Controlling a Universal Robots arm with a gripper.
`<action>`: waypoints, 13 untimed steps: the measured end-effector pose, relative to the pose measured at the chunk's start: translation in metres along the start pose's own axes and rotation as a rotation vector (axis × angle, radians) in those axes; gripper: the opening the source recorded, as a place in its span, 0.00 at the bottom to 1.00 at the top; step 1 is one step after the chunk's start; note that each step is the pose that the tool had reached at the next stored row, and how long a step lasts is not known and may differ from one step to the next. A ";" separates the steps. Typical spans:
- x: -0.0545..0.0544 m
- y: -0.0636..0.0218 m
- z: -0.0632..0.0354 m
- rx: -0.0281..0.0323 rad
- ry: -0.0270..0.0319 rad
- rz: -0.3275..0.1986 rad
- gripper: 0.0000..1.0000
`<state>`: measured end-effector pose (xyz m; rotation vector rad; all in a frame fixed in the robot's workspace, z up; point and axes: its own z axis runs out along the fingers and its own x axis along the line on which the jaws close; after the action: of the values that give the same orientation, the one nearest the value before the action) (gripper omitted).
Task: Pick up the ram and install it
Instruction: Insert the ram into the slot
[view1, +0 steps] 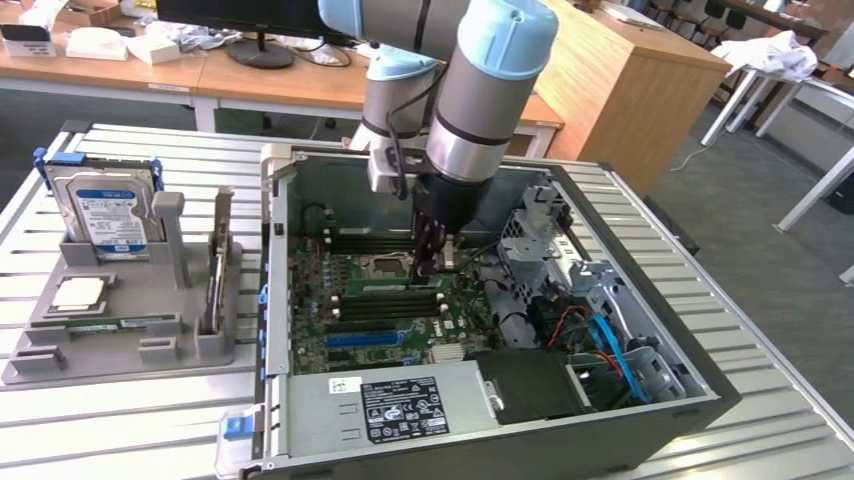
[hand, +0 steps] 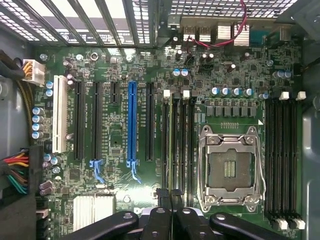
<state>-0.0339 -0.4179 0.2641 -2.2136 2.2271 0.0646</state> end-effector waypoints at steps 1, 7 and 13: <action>0.000 0.0000 0.0008 -0.0001 0.0002 0.000 0.11; 0.000 -0.0002 0.0068 -0.0002 0.0004 0.000 0.11; 0.000 -0.0003 0.0096 -0.0002 0.0006 0.000 0.11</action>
<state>-0.0339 -0.4180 0.2545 -2.2139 2.2275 0.0642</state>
